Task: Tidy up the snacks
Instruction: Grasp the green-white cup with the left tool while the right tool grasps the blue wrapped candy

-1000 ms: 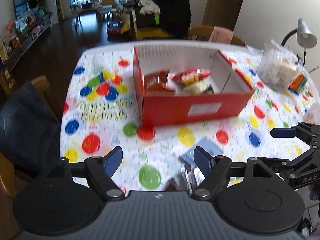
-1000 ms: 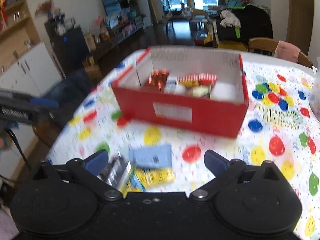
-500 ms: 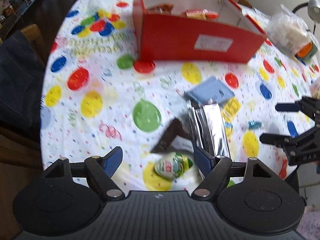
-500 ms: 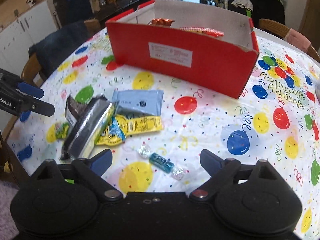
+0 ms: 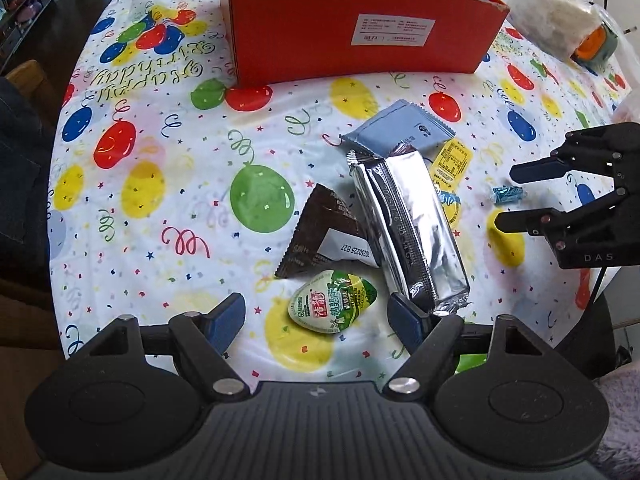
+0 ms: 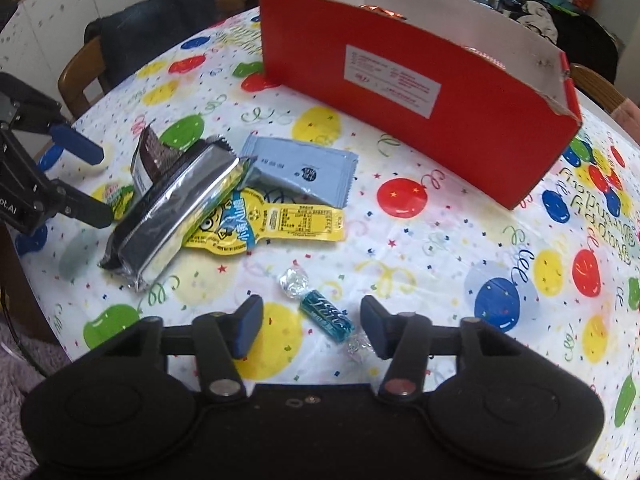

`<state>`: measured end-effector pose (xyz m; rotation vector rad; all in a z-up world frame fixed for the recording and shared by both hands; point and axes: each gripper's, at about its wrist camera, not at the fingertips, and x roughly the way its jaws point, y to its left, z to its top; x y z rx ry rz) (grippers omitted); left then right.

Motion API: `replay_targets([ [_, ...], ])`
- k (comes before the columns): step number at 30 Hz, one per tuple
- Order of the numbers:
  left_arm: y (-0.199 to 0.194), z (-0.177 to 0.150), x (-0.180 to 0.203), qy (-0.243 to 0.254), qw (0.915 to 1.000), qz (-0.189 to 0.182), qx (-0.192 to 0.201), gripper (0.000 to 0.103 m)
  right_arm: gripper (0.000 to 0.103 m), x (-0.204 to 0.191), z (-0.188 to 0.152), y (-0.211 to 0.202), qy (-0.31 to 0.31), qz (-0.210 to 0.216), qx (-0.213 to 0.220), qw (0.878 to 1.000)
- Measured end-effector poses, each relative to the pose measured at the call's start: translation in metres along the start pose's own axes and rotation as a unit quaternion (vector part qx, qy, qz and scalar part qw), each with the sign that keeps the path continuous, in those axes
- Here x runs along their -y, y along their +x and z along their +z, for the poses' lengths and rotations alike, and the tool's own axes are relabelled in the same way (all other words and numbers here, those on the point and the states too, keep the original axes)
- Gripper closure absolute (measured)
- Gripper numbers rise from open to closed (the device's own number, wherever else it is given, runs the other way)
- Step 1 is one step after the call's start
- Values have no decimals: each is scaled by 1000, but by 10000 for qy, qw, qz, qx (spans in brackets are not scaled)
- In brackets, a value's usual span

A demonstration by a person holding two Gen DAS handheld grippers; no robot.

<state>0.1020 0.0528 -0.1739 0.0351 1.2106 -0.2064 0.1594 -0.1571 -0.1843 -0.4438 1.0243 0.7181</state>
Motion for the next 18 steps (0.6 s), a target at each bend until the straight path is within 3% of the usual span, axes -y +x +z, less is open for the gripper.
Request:
replay_targets([
  [12,12,-1,4,48,9999,131,-42,26,75,1,1,4,-6,70,-8,10000],
  [18,15,-1,5,28,9999,95,-81,32,81,-1,2,4,-6,66,5,10000],
])
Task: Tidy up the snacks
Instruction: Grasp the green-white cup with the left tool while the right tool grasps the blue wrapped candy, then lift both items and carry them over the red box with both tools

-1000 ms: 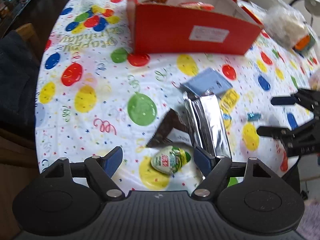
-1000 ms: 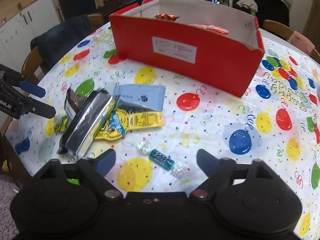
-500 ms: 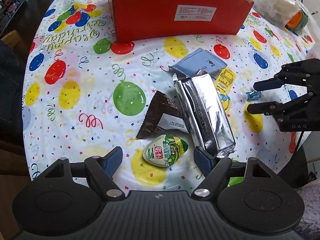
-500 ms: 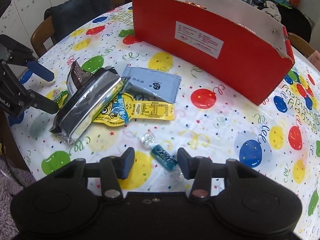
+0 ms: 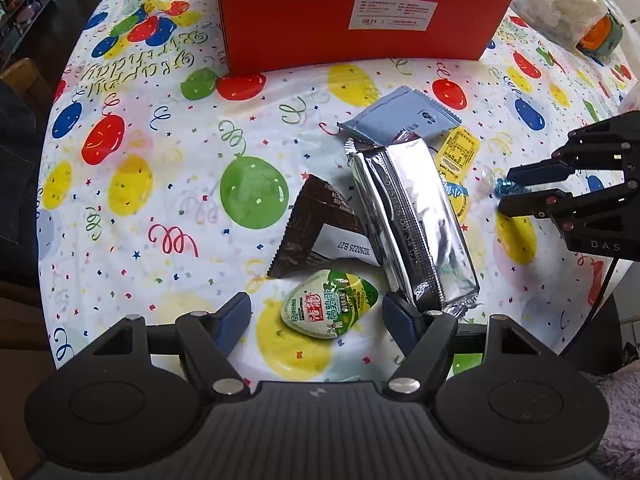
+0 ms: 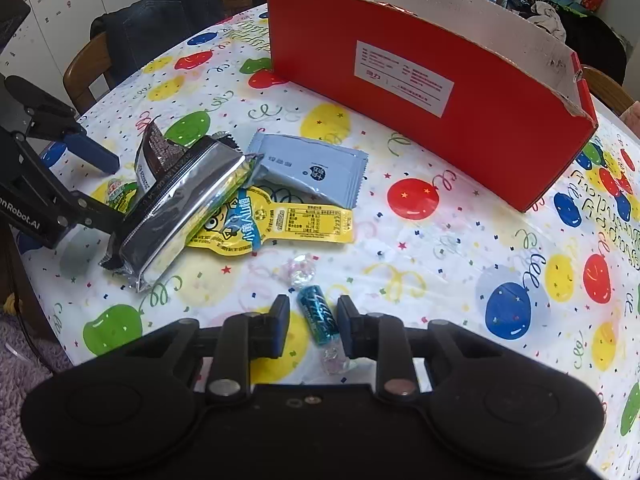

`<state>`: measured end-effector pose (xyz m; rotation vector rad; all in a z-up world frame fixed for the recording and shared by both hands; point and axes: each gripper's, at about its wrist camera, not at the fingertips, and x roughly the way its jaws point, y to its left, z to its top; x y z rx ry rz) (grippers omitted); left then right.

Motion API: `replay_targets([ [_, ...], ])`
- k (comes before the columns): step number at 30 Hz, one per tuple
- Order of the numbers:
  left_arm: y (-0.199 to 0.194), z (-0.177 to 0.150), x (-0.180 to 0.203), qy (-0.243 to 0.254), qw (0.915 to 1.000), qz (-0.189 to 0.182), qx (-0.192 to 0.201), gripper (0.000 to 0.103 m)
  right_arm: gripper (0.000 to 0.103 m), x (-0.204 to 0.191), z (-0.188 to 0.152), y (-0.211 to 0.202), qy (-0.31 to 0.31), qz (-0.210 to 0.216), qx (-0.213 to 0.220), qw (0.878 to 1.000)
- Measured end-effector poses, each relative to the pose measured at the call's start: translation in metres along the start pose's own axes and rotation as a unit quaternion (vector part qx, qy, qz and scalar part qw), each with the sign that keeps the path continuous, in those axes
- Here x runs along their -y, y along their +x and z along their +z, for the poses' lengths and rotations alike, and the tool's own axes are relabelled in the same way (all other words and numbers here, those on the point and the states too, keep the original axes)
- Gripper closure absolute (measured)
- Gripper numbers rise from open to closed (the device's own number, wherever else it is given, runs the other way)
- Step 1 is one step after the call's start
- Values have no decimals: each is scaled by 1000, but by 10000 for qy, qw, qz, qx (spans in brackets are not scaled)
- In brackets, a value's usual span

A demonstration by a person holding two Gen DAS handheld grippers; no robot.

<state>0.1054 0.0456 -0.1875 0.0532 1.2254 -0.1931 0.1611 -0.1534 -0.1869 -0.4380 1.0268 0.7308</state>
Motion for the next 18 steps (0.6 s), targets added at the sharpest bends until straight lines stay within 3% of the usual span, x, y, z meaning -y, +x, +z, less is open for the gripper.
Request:
replay_targets([
  [9,-4,-1,4,72,9999,129,17,56,91,-4,-1,-1,37,-27,47,10000],
  [18,-7,-4,-6,-243,9997,33,71,60,92,-1,-6,-4,584,-1,86,9983],
])
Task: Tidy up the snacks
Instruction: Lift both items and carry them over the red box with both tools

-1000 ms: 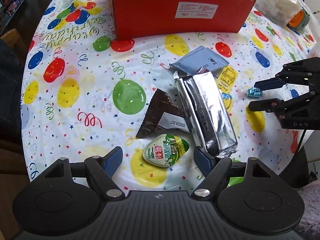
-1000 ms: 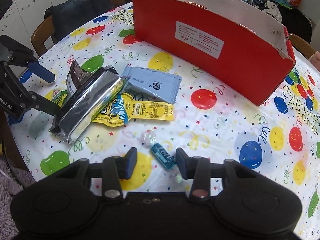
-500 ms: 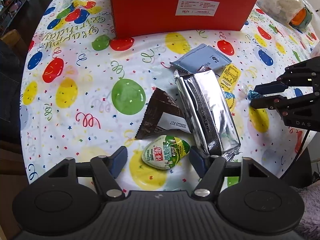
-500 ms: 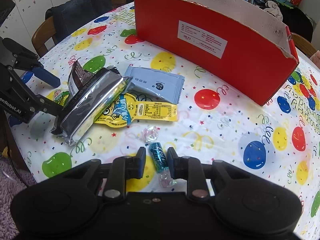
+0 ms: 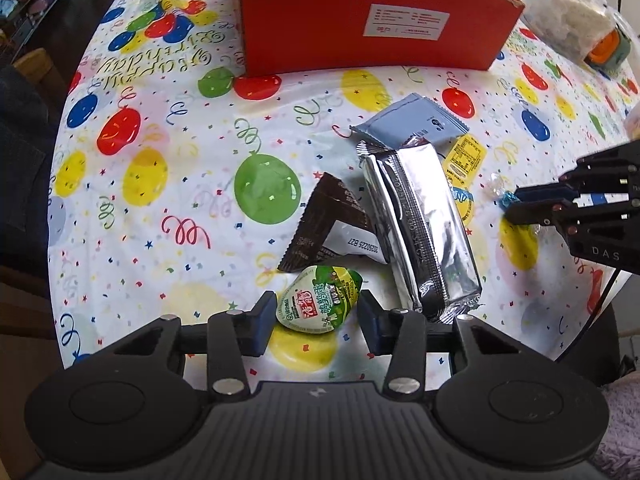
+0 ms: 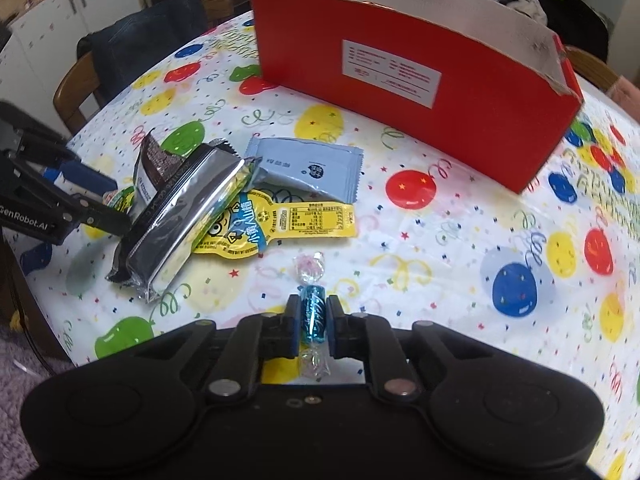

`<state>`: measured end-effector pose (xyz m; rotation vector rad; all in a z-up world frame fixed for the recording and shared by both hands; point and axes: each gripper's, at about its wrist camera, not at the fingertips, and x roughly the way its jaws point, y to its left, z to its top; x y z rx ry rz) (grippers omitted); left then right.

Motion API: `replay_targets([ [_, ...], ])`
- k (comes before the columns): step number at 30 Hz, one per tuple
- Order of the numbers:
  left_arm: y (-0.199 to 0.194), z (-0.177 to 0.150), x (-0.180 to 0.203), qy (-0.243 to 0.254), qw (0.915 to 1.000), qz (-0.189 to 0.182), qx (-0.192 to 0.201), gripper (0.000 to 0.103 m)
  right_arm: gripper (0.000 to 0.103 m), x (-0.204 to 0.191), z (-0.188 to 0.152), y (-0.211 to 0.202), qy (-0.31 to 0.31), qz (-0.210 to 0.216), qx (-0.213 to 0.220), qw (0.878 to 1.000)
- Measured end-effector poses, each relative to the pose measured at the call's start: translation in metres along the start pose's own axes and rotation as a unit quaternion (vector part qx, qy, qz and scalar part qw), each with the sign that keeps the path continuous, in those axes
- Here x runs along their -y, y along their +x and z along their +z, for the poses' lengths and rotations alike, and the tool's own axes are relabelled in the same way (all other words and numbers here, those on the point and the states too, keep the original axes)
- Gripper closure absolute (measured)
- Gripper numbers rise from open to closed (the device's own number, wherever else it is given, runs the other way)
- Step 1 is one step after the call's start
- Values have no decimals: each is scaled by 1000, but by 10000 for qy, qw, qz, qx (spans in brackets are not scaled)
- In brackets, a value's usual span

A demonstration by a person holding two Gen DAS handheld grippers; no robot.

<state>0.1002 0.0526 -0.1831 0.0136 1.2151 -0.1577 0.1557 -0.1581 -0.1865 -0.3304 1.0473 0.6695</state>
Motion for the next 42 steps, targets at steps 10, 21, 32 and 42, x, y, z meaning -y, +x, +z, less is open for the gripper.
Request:
replay_targets([
  [10,-17,-4,-15,-409,9990,-107,154,60,92,10,1,-22,712,150,282,9970],
  [21,-54,13,-22,-565,9959,-5,709,60,92,17,25,-61,1066,208,918,9898],
  [32,-81,66,-14,-512,9922,1,1140,60,92,47,68,-84,1254,75,1396,9822],
  [42,-91,141,-4,-416,9877,135,1502,60,92,80,115,-87,1289,-25,1701,9770],
])
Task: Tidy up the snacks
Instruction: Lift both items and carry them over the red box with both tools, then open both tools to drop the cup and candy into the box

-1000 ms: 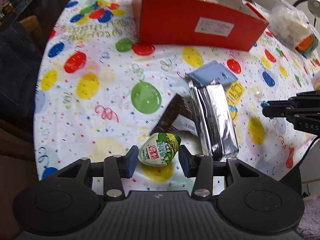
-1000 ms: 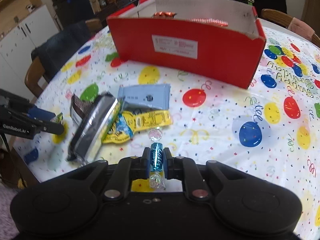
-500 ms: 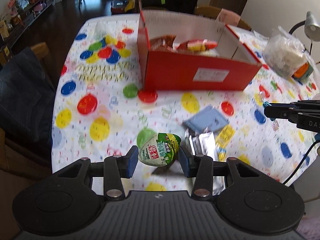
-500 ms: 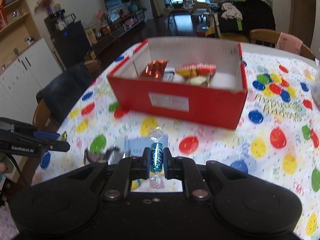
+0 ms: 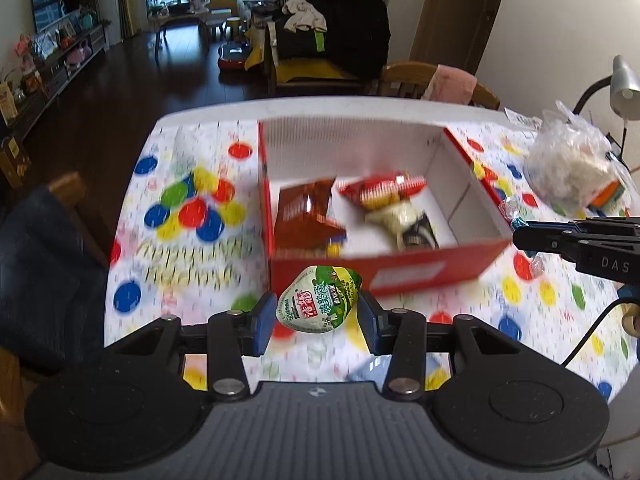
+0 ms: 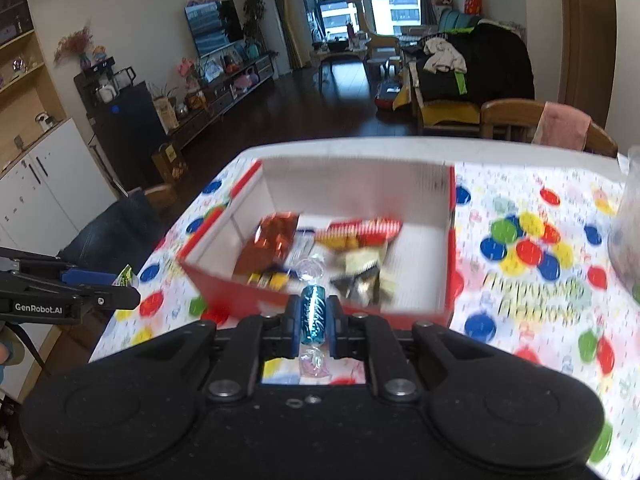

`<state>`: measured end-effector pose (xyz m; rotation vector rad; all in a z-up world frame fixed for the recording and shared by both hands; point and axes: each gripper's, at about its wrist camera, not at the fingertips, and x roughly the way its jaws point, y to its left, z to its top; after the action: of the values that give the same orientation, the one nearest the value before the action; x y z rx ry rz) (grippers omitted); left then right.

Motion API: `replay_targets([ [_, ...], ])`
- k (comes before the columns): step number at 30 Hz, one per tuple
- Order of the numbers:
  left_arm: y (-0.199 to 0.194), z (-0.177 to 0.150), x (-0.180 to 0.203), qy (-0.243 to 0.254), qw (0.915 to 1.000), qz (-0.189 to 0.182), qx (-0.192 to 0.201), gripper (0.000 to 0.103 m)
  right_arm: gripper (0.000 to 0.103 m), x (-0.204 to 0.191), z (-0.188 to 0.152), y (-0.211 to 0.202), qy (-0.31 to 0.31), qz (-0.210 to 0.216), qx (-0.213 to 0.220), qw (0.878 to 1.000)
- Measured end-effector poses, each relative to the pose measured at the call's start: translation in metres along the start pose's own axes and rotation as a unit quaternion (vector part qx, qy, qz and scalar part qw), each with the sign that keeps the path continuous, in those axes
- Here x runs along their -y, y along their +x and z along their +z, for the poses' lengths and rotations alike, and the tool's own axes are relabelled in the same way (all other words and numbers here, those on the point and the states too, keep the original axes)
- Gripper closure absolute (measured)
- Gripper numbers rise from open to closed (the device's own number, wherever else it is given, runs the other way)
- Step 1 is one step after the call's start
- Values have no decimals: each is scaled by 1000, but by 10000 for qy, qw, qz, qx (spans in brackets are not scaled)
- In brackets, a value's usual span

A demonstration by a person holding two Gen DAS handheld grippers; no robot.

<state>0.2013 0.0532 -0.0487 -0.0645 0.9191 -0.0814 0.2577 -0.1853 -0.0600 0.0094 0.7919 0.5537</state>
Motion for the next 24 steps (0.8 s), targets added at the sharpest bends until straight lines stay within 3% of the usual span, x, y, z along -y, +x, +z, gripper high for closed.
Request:
replay_targets([
  [13,62,70,19,-10,9992,207,-330,60,92,36,50,54,79,-224,-150,9996],
  [24,130,97,25,-34,9943,351,-1006,60,92,50,53,117,-202,-561,-856,9945],
])
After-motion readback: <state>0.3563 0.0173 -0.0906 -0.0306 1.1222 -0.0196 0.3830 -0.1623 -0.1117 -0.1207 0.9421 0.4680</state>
